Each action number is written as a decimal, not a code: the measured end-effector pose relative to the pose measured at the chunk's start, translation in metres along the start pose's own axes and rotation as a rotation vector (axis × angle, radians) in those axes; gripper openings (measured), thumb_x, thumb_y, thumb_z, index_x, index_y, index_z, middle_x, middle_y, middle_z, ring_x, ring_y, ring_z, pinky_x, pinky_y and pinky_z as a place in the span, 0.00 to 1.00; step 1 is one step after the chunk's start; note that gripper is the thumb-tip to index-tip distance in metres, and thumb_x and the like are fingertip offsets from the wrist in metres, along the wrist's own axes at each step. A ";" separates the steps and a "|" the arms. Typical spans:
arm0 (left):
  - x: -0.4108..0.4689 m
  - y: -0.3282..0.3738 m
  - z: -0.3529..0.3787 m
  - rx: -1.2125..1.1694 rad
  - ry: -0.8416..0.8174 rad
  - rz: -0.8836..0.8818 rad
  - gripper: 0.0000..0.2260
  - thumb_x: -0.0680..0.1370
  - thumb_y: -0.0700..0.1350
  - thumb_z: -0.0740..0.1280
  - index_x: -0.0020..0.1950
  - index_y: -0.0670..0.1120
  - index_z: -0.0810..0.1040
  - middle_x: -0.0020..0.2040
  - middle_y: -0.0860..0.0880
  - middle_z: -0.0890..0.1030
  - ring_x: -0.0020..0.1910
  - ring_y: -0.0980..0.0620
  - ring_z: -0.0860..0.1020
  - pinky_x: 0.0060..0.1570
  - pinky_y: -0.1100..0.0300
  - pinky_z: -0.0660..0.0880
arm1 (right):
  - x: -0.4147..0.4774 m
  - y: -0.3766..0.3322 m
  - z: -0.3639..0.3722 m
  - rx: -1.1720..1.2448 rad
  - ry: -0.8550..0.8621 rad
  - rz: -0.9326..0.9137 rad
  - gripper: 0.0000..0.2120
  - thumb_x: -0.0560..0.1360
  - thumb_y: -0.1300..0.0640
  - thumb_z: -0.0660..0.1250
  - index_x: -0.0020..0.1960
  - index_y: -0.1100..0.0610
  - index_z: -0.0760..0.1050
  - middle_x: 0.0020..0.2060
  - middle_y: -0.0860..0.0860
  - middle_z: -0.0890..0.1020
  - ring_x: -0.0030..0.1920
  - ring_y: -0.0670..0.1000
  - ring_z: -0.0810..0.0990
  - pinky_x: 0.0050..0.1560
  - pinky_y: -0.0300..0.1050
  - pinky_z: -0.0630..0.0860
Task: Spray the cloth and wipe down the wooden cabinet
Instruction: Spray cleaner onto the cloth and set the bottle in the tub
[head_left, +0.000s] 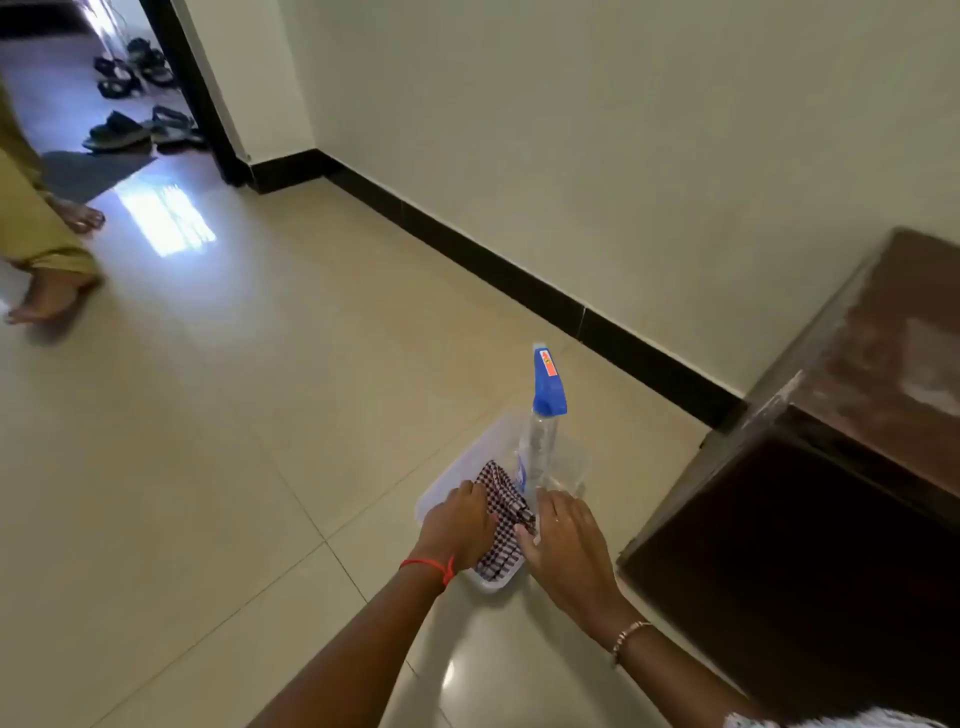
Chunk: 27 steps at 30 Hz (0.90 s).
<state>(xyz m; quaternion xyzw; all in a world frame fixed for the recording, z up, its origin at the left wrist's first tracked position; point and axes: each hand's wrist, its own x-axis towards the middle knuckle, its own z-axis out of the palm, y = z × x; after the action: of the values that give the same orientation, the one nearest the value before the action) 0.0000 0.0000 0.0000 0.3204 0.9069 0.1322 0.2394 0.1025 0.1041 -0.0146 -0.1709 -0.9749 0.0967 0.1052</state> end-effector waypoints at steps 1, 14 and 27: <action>0.007 -0.001 0.003 0.022 -0.034 -0.031 0.15 0.79 0.45 0.54 0.63 0.40 0.67 0.62 0.42 0.71 0.59 0.44 0.72 0.54 0.52 0.71 | 0.005 0.000 0.008 -0.027 -0.022 0.014 0.20 0.64 0.50 0.75 0.49 0.61 0.79 0.40 0.54 0.83 0.42 0.53 0.82 0.52 0.49 0.78; 0.062 -0.024 0.045 -0.004 -0.162 -0.224 0.14 0.78 0.39 0.53 0.61 0.35 0.67 0.59 0.37 0.72 0.57 0.40 0.73 0.57 0.49 0.72 | 0.041 -0.019 0.039 -0.192 -0.290 0.311 0.09 0.76 0.55 0.59 0.37 0.51 0.69 0.40 0.50 0.83 0.52 0.56 0.77 0.71 0.61 0.39; 0.067 -0.021 0.036 -0.452 -0.051 -0.282 0.06 0.74 0.39 0.61 0.46 0.38 0.76 0.45 0.42 0.78 0.43 0.48 0.75 0.37 0.63 0.72 | 0.048 -0.012 0.044 -0.127 -0.214 0.365 0.09 0.76 0.60 0.60 0.38 0.52 0.68 0.38 0.50 0.81 0.49 0.54 0.78 0.73 0.59 0.43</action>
<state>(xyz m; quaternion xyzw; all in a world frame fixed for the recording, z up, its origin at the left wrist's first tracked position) -0.0372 0.0304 -0.0622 0.1327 0.8837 0.2884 0.3439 0.0439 0.1030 -0.0455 -0.3396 -0.9375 0.0701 -0.0289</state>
